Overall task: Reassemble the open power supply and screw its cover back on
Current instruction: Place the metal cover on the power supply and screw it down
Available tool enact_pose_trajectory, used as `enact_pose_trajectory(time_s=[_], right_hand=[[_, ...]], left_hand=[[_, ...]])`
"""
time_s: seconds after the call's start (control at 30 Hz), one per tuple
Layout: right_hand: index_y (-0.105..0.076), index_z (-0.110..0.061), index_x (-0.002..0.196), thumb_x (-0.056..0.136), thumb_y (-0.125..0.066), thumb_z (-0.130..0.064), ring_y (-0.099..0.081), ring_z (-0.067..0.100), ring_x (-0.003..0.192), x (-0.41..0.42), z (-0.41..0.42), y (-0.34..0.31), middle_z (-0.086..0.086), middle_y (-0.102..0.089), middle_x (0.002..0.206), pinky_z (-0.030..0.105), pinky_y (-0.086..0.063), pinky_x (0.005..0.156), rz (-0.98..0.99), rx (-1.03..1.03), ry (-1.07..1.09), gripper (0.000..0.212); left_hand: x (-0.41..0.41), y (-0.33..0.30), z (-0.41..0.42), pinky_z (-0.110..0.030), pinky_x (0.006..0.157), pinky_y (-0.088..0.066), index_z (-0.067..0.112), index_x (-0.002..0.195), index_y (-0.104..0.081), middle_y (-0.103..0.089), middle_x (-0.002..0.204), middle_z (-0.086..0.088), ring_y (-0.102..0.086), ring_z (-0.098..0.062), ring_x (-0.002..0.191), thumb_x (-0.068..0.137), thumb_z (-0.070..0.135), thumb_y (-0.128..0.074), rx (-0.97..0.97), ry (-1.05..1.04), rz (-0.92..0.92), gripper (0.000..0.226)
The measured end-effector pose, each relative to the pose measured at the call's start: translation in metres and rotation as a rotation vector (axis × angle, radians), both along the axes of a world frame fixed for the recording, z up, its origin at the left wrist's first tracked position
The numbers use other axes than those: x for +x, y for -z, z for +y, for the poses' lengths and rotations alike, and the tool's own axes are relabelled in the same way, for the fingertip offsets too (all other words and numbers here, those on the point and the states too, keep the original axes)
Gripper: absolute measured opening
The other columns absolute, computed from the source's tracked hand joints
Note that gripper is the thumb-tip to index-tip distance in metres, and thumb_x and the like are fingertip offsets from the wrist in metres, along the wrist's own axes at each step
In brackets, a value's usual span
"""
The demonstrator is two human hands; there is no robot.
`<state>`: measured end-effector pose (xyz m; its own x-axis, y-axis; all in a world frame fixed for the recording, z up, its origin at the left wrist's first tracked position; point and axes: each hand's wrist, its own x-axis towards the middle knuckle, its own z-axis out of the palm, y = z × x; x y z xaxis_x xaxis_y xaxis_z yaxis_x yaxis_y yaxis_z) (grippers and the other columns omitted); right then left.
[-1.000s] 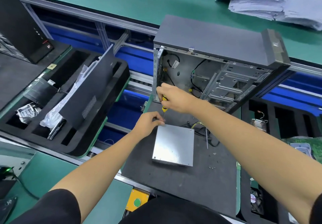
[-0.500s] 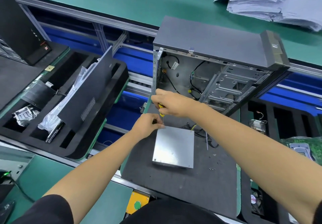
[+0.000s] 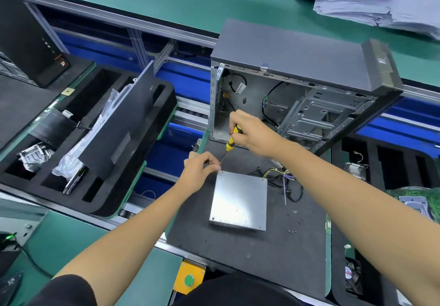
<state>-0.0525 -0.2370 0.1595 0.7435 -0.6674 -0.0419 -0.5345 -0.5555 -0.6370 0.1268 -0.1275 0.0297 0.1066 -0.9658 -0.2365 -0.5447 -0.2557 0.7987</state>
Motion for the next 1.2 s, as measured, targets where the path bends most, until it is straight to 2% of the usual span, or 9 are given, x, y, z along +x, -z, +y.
enact_pose_trajectory(time_s=[0.17, 0.37, 0.5, 0.6, 0.77, 0.87, 0.97, 1.1, 1.2], right_hand=[[-0.049, -0.021, 0.084, 0.084, -0.057, -0.006, -0.051, 0.025, 0.08, -0.003, -0.002, -0.001, 0.005, -0.051, 0.094, 0.046, -0.047, 0.076, 0.006, -0.014, -0.021, 0.017], [-0.046, -0.022, 0.086, 0.086, -0.056, -0.007, -0.049, 0.023, 0.08, -0.002, 0.0, 0.004, 0.001, -0.047, 0.093, 0.044, -0.047, 0.073, 0.003, -0.051, -0.065, 0.017], [-0.045, -0.023, 0.086, 0.086, -0.055, -0.009, -0.049, 0.025, 0.081, -0.004, 0.0, 0.007, 0.0, -0.046, 0.093, 0.047, -0.046, 0.074, 0.014, -0.072, -0.061, 0.017], [-0.044, -0.023, 0.085, 0.087, -0.054, -0.008, -0.048, 0.025, 0.079, -0.004, 0.0, 0.008, -0.001, -0.044, 0.091, 0.045, -0.046, 0.072, 0.043, -0.076, -0.073, 0.018], [-0.044, -0.022, 0.087, 0.089, -0.053, -0.007, -0.047, 0.022, 0.076, 0.001, 0.001, 0.007, -0.003, -0.041, 0.091, 0.035, -0.041, 0.066, 0.071, -0.079, -0.091, 0.017], [-0.043, -0.023, 0.088, 0.089, -0.054, -0.006, -0.045, 0.021, 0.074, 0.004, 0.001, 0.008, -0.005, -0.038, 0.09, 0.026, -0.035, 0.06, 0.094, -0.104, -0.123, 0.019], [-0.044, -0.023, 0.089, 0.09, -0.055, -0.007, -0.045, 0.02, 0.074, 0.007, 0.002, 0.009, -0.005, -0.038, 0.091, 0.028, -0.033, 0.058, 0.119, -0.109, -0.143, 0.02], [-0.044, -0.022, 0.09, 0.09, -0.056, -0.007, -0.046, 0.02, 0.073, 0.007, 0.005, 0.012, -0.004, -0.038, 0.093, 0.035, -0.038, 0.062, 0.12, -0.101, -0.144, 0.019], [-0.046, -0.018, 0.091, 0.089, -0.056, -0.006, -0.043, 0.016, 0.071, 0.009, 0.007, 0.012, -0.003, -0.038, 0.093, 0.034, -0.036, 0.061, 0.124, -0.094, -0.154, 0.015]], left_hand=[[-0.007, -0.001, -0.002, -0.032, 0.09, -0.029, 0.034, 0.094, -0.064, -0.048, 0.111, -0.002, -0.038, -0.026, 0.112, 0.096, 0.031, -0.071, -0.009, 0.042, -0.023, 0.007], [-0.011, 0.0, -0.009, -0.032, 0.092, -0.029, 0.04, 0.089, -0.059, -0.058, 0.105, 0.001, -0.043, -0.021, 0.108, 0.095, 0.034, -0.071, -0.022, 0.099, -0.018, 0.015], [-0.004, 0.0, -0.015, -0.048, 0.102, -0.039, 0.04, 0.085, -0.059, -0.066, 0.088, 0.012, -0.057, -0.012, 0.092, 0.094, 0.03, -0.073, -0.032, 0.139, 0.033, 0.019], [0.003, 0.002, -0.016, -0.055, 0.104, -0.043, 0.037, 0.091, -0.061, -0.067, 0.088, 0.015, -0.06, -0.007, 0.09, 0.095, 0.029, -0.072, 0.007, 0.195, 0.034, 0.014], [0.009, 0.003, -0.017, -0.042, 0.097, -0.036, 0.044, 0.088, -0.06, -0.062, 0.092, 0.03, -0.051, 0.003, 0.098, 0.095, 0.037, -0.071, -0.005, 0.239, -0.037, 0.015], [0.006, 0.004, -0.015, -0.034, 0.088, -0.023, 0.049, 0.081, -0.059, -0.057, 0.086, 0.022, -0.037, -0.004, 0.101, 0.091, 0.041, -0.075, -0.061, 0.198, -0.124, 0.02], [0.003, 0.005, -0.013, -0.033, 0.082, -0.02, 0.047, 0.081, -0.064, -0.059, 0.089, 0.02, -0.032, -0.008, 0.1, 0.087, 0.045, -0.077, -0.113, 0.172, -0.183, 0.015], [0.004, 0.008, -0.014, -0.035, 0.084, -0.023, 0.04, 0.087, -0.068, -0.064, 0.094, 0.016, -0.037, -0.011, 0.102, 0.089, 0.044, -0.076, -0.061, 0.183, -0.178, 0.008], [0.008, 0.007, -0.017, -0.039, 0.095, -0.044, 0.033, 0.089, -0.073, -0.071, 0.093, 0.015, -0.057, -0.01, 0.099, 0.089, 0.037, -0.079, 0.021, 0.22, -0.019, 0.007]])
